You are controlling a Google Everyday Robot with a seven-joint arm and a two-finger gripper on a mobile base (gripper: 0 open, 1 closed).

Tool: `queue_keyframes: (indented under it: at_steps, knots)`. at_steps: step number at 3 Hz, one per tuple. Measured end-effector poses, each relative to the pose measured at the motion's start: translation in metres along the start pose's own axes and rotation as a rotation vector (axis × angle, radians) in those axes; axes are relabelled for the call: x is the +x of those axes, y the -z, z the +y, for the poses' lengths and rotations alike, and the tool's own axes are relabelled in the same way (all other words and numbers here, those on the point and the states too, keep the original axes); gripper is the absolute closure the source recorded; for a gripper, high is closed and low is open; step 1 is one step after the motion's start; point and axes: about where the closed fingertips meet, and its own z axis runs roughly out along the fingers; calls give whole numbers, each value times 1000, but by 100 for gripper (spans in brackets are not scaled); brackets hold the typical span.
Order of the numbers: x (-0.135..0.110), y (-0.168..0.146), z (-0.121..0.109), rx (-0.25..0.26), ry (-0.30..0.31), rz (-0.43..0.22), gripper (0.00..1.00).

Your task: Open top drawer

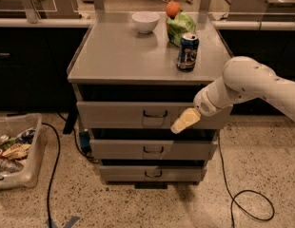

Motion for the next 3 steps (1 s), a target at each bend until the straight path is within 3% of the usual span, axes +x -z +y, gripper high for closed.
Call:
queue_keyframes:
  at_steps: [1,2,3]
  knots:
    - [11,-18,-14,25,-65,42,0]
    - [4,-29,-13,-56,-40,38,0]
    - [4,-29,-13,-56,-41,39,0]
